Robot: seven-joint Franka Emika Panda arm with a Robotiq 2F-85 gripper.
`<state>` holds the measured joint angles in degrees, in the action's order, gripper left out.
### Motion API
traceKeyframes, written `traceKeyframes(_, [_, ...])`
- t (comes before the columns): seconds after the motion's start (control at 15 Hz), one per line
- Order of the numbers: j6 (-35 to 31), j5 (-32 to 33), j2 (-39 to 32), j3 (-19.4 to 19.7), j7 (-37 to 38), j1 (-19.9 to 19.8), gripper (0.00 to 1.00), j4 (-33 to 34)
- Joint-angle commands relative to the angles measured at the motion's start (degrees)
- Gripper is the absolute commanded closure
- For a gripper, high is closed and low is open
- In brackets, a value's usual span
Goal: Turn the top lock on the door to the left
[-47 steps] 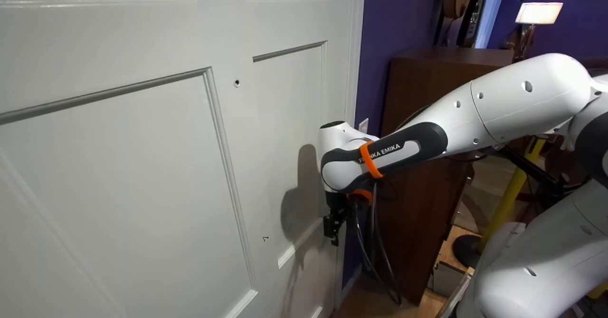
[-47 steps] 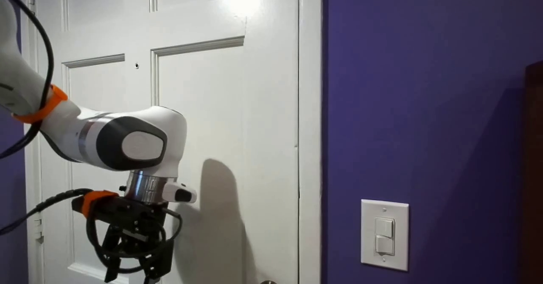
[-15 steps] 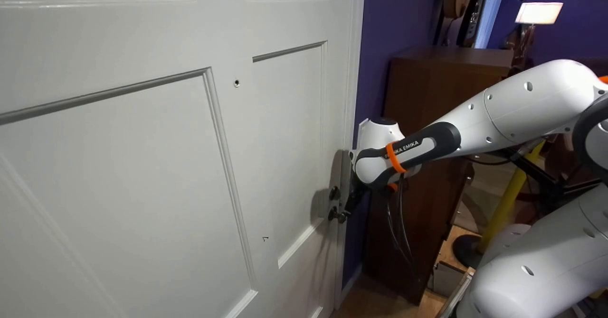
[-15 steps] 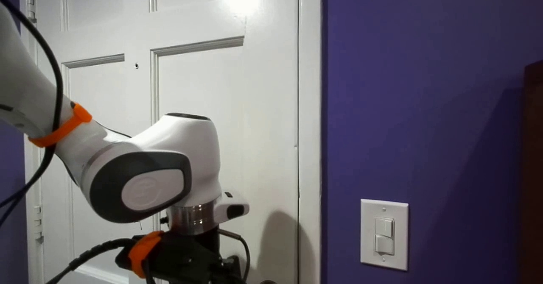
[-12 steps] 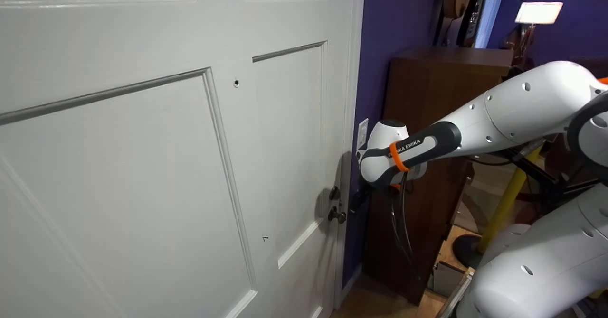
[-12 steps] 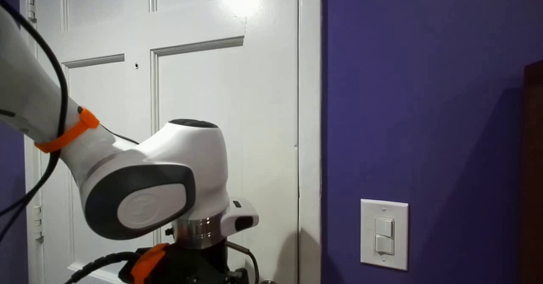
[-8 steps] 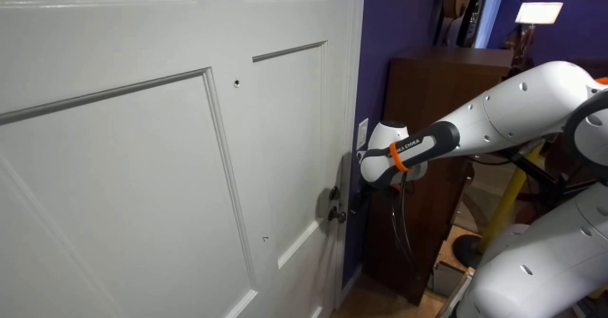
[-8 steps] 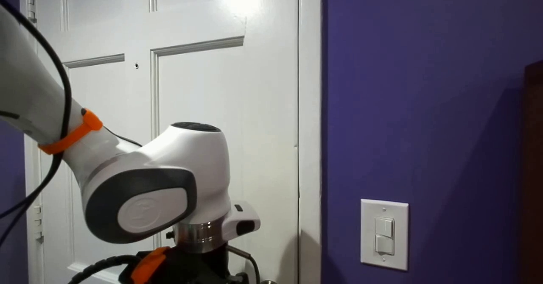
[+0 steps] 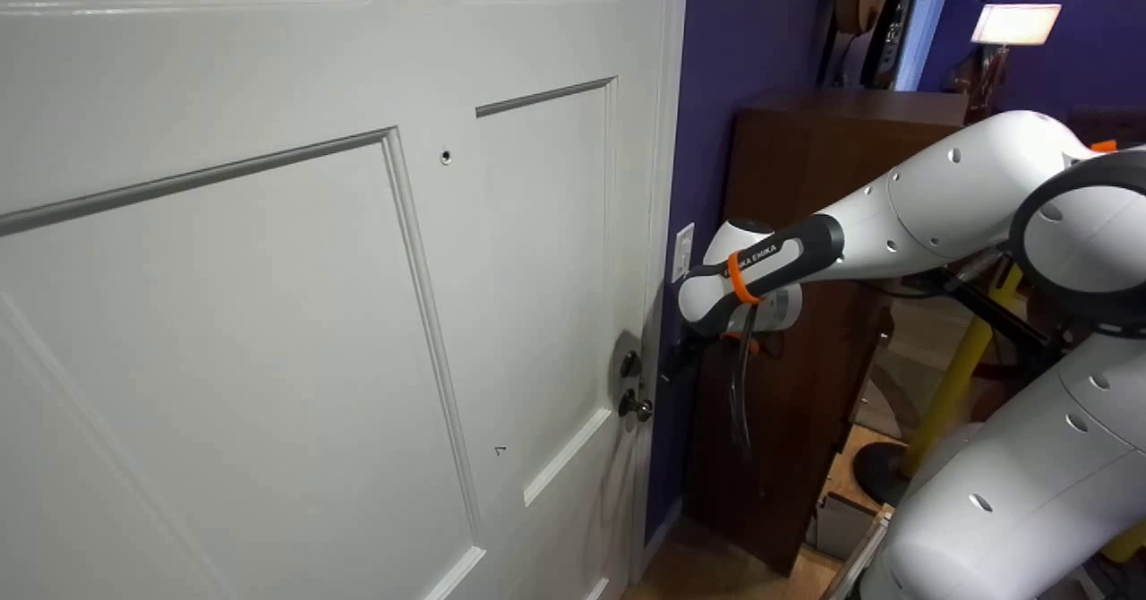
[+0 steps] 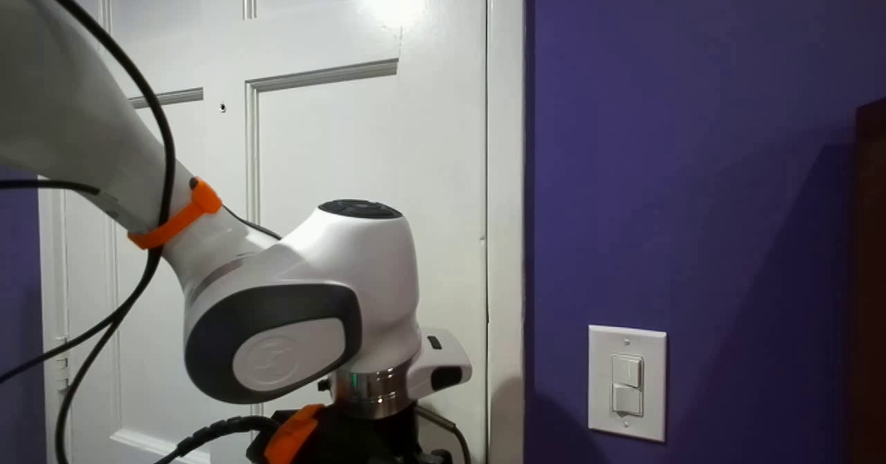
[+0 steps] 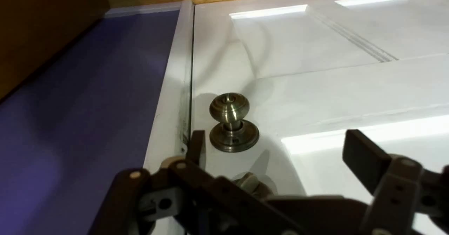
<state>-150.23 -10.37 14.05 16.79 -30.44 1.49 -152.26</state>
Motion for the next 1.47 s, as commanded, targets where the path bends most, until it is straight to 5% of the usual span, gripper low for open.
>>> traceKeyframes(0.0, [-0.9, -8.17, -5.01, 1.89, -6.5, 1.35, 0.0, 4.43])
traceKeyframes(0.53, [1.03, -23.91, -13.08, 1.84, -21.4, 1.92, 0.0, 11.4])
traceKeyframes(0.67, [1.51, -25.48, -14.7, 1.49, -23.45, 1.68, 0.26, 12.55])
traceKeyframes(1.0, [0.67, -29.96, -17.66, 0.71, -28.05, 1.33, 0.64, 14.38])
traceKeyframes(1.07, [0.31, -31.61, -17.96, 0.49, -29.27, 1.31, 0.37, 14.62])
traceKeyframes(1.13, [-0.08, -33.96, -18.24, 0.18, -30.94, 1.31, 0.3, 14.82])
traceKeyframes(1.4, [0.12, -39.85, -19.24, -0.49, -35.67, 1.21, 0.62, 15.75])
